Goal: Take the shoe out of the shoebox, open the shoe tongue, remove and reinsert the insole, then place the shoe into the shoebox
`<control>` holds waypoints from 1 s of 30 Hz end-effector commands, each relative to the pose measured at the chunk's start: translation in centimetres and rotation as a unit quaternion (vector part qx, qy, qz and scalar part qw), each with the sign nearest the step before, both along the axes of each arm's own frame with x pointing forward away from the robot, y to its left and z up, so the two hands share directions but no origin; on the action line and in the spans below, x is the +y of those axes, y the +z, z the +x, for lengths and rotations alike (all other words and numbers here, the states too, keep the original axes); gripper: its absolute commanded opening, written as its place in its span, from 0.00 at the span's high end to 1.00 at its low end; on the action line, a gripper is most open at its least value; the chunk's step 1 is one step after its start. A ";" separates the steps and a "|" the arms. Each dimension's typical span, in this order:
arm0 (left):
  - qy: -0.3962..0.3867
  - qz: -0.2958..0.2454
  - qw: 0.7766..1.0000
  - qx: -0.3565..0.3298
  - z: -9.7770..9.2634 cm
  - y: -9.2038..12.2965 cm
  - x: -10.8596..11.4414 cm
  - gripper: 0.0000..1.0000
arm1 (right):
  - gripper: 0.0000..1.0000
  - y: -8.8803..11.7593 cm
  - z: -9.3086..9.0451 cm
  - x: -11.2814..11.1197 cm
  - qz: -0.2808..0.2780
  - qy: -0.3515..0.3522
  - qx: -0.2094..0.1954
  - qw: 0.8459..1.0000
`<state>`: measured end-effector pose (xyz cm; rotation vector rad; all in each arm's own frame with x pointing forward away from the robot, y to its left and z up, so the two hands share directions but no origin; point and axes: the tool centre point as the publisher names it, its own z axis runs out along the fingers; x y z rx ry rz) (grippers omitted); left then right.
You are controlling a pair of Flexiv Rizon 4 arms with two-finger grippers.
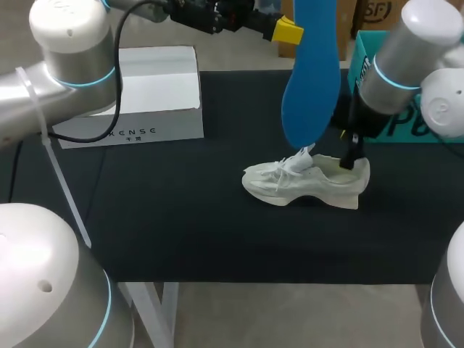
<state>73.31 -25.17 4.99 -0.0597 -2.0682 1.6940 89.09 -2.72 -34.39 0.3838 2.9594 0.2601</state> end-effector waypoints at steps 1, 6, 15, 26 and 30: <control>-0.001 0.001 1.000 0.000 0.1 0.0 0.0 1.00 | 0.00 -1.4 0.7 0.2 -0.004 -0.001 0.008 1.000; -0.001 0.001 1.000 0.000 0.1 0.0 0.0 1.00 | 0.00 -3.6 0.6 -0.2 -0.004 0.001 0.030 1.000; -0.001 0.001 1.000 0.000 0.1 0.0 0.0 1.00 | 1.00 -5.5 0.6 -0.3 0.000 0.011 0.042 0.999; -0.001 0.001 1.000 0.000 0.1 0.0 0.0 1.00 | 1.00 -4.1 0.2 -1.5 0.002 0.009 0.033 0.999; -0.001 0.001 1.000 0.000 0.1 0.0 0.0 1.00 | 1.00 -2.7 0.0 -1.8 0.002 0.010 0.021 1.000</control>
